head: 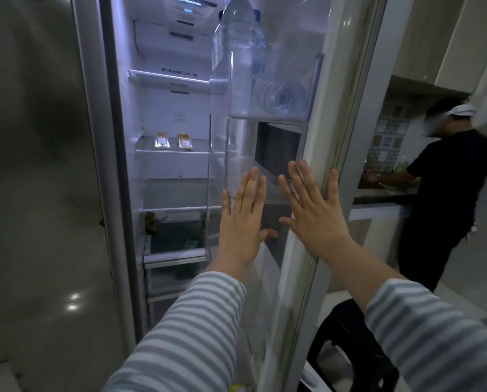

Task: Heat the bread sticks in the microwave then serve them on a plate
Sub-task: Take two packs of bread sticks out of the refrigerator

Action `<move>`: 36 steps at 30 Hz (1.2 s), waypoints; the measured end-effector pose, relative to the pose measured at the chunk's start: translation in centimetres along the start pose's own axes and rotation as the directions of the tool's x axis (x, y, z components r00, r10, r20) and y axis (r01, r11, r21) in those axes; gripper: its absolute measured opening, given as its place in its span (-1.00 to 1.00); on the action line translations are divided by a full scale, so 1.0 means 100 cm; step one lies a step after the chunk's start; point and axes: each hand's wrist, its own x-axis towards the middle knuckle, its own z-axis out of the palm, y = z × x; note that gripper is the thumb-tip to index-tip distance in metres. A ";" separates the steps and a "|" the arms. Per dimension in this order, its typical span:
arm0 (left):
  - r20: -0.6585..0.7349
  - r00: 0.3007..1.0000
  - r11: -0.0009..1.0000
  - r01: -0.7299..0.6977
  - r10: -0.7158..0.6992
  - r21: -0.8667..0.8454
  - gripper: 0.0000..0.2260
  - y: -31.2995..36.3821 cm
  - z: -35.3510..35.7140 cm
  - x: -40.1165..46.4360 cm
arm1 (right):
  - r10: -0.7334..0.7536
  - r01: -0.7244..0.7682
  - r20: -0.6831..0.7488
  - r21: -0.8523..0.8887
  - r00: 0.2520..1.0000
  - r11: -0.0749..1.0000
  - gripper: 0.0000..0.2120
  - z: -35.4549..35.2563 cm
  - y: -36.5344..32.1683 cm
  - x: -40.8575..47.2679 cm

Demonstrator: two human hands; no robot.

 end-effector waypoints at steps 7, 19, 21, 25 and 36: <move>-0.005 0.997 0.997 -0.071 0.071 0.032 -0.10 -0.017 -0.019 -0.005 | 0.054 -0.059 0.058 0.098 0.997 0.993 -0.19 -0.021 -0.016 0.001; 0.218 0.927 0.947 0.270 -0.305 0.176 -0.36 -0.162 -0.077 -0.046 | -0.176 0.078 0.149 0.504 0.973 0.860 -0.36 -0.075 -0.164 0.070; 0.301 0.887 0.935 0.311 -0.351 0.173 -0.35 -0.185 -0.076 -0.050 | -0.184 -0.002 0.264 0.577 0.947 0.817 -0.38 -0.072 -0.189 0.083; 0.419 0.820 0.920 0.364 -0.390 0.145 -0.35 -0.226 -0.068 -0.053 | -0.213 -0.145 0.424 0.668 0.880 0.729 -0.40 -0.055 -0.230 0.105; 0.499 0.774 0.910 0.406 -0.390 0.081 -0.37 -0.300 -0.005 0.003 | -0.179 -0.348 0.604 0.649 0.777 0.676 -0.43 0.018 -0.276 0.176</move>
